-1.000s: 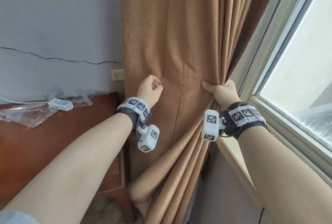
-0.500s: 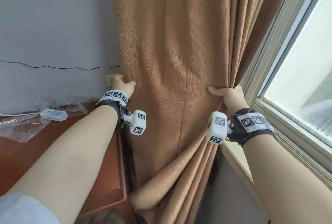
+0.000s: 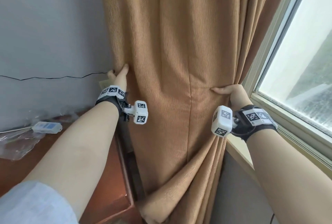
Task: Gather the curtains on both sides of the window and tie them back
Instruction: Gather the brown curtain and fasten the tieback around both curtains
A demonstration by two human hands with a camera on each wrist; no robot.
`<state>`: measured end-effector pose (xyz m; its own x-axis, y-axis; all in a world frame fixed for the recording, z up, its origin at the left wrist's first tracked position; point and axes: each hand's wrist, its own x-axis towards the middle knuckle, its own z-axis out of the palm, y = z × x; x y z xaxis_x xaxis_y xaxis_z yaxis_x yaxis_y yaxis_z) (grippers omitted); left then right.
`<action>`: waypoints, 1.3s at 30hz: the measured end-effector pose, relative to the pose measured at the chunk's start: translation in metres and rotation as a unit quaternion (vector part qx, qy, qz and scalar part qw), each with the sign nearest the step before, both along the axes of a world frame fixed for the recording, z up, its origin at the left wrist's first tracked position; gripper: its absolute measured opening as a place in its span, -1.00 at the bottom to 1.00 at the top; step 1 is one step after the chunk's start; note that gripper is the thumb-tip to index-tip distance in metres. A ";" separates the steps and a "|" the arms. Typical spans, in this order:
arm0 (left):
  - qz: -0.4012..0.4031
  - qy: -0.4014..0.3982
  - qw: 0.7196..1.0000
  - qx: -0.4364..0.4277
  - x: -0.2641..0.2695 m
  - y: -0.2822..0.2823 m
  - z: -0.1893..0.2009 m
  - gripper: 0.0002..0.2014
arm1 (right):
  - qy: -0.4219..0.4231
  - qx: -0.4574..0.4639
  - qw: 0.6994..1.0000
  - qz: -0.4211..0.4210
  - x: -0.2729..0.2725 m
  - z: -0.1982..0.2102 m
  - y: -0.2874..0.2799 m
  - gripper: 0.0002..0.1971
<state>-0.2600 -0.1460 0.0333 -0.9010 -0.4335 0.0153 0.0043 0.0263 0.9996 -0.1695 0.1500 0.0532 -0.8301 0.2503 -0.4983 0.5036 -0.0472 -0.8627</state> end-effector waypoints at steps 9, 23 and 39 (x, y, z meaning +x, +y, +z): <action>0.000 -0.013 0.989 -0.148 0.025 -0.009 -0.017 -0.63 | 0.234 0.037 0.957 -0.166 0.020 -0.007 -0.017 -0.34; -0.040 0.099 0.962 -0.252 0.094 0.010 -0.025 -0.66 | 0.314 0.239 0.909 -0.131 0.019 -0.032 -0.085 -0.65; -0.229 0.187 0.840 -0.454 0.135 0.085 -0.021 -0.73 | 0.368 0.162 0.915 -0.041 0.024 -0.033 -0.090 -0.66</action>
<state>-0.1252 -0.0606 0.0118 -0.8292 0.3002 0.4715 0.5304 0.6887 0.4943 -0.1450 0.0603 0.0207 -0.8829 0.3621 0.2989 -0.2123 0.2599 -0.9420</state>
